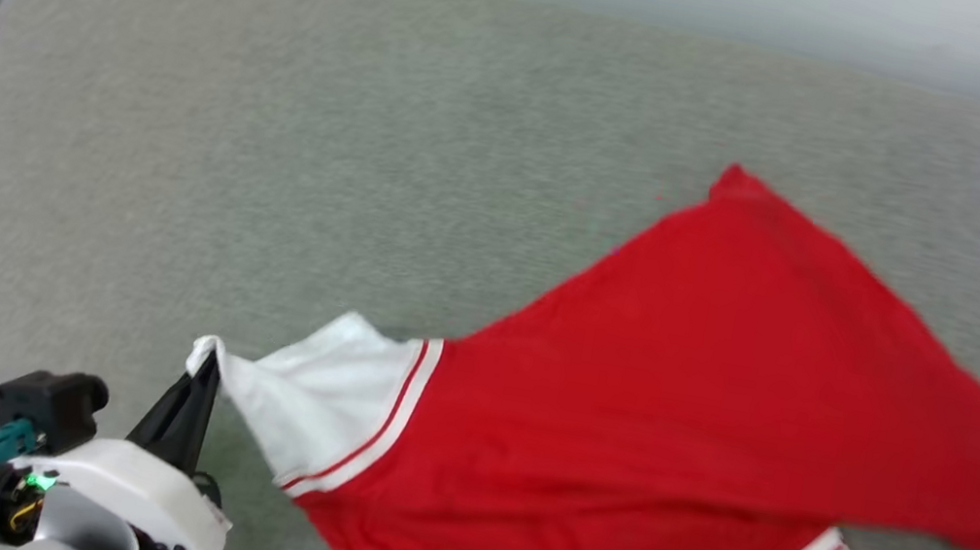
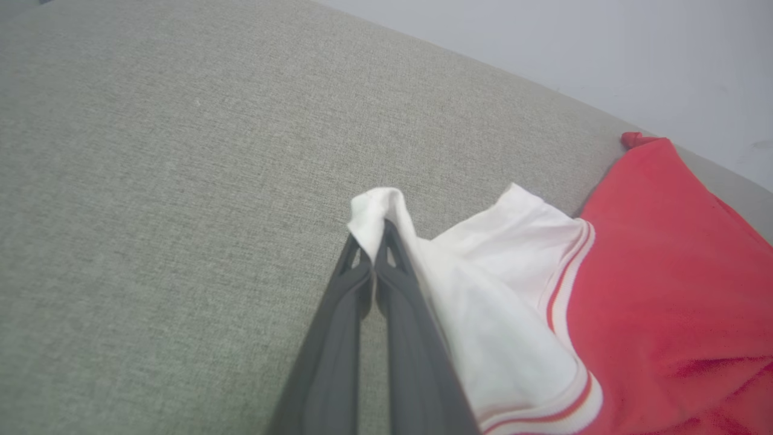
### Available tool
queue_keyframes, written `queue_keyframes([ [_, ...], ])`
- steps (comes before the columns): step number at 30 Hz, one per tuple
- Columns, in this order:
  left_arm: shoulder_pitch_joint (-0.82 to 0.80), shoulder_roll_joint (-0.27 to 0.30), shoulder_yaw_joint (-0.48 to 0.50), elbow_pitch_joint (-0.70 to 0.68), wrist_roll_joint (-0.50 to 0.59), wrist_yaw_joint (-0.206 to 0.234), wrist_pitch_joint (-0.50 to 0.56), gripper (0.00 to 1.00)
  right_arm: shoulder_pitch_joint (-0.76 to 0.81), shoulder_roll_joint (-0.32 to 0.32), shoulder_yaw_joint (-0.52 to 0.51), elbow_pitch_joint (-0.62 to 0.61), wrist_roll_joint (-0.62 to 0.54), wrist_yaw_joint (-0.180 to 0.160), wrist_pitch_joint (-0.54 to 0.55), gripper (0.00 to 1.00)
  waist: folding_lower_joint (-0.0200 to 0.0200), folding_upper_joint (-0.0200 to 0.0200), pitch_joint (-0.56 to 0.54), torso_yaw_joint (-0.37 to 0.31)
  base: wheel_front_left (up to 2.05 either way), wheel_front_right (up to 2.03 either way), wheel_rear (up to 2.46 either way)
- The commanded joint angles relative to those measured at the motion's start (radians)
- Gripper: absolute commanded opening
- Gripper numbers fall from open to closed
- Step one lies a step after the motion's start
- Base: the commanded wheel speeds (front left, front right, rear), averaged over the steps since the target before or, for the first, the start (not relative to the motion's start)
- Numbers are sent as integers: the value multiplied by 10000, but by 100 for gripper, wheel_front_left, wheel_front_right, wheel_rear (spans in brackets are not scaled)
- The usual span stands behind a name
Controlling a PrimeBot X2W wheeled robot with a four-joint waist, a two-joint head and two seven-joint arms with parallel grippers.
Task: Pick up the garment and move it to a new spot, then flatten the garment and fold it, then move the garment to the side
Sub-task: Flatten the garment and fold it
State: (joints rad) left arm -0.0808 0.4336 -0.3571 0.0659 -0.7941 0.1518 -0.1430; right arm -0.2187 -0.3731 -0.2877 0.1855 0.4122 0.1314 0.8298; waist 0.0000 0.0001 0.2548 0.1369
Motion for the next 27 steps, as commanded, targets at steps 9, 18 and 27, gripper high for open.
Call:
queue_keyframes([
  [9, 749, 339, 203, -99, -207, 301, 228, 0, 3533, 2232, -859, -1258, 39, -15, -523, 0, 0, -1, -1092, -1579, 0, 0, 0],
  [18, 1107, 521, 149, -115, -255, 430, 477, 0, 4990, 3211, -742, -940, 292, -15, -1217, 27, 0, -1, -1571, -1989, 0, 0, 0],
  [27, 853, 492, -1, -406, -185, 458, 535, 0, 3652, 3097, -601, -1313, 57, -12, -5180, 100, 0, -1, -1527, -1783, 0, 0, 0],
])
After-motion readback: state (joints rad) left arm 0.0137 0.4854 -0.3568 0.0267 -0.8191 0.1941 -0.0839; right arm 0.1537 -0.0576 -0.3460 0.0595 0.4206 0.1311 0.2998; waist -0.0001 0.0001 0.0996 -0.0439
